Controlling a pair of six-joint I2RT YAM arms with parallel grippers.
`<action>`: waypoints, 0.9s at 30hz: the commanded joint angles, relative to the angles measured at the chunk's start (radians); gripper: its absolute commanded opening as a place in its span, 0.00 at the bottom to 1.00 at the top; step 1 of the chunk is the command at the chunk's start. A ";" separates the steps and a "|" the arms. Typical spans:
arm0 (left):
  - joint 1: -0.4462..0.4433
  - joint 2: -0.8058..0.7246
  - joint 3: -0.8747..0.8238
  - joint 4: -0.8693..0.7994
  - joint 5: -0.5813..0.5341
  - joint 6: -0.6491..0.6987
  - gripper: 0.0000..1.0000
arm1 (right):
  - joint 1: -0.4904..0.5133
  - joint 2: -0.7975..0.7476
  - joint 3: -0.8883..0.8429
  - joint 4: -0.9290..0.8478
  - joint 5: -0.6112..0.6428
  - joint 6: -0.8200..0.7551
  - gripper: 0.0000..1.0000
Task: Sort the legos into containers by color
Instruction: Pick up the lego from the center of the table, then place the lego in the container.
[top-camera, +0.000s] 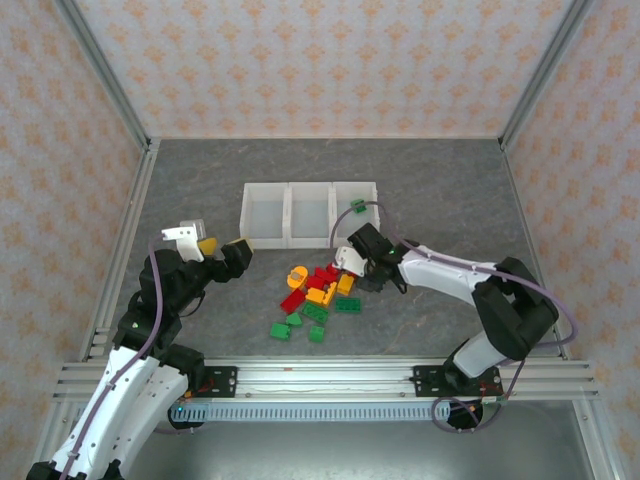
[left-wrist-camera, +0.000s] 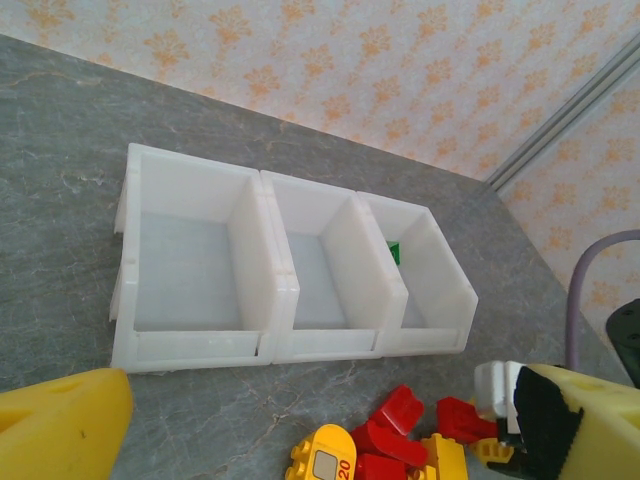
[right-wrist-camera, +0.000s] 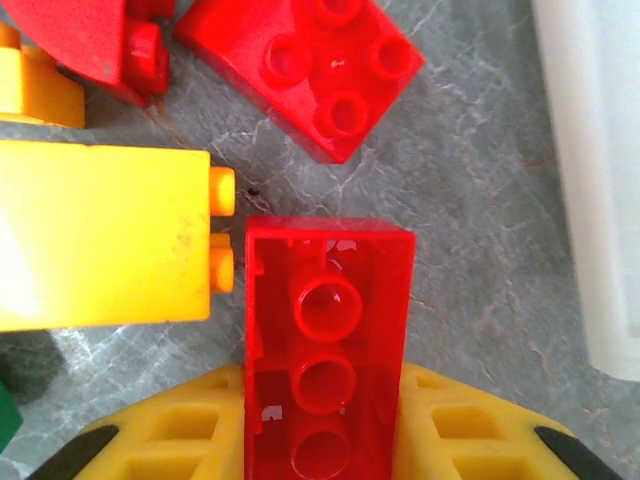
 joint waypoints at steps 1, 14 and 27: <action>0.000 -0.010 -0.011 0.029 0.030 0.016 0.99 | 0.010 -0.070 -0.014 -0.044 0.057 0.078 0.28; 0.000 -0.001 -0.014 0.036 0.038 0.015 0.99 | 0.054 -0.194 0.232 0.096 0.054 0.495 0.25; 0.000 0.006 -0.014 0.034 0.043 0.016 0.99 | 0.050 0.195 0.485 0.304 -0.040 0.788 0.24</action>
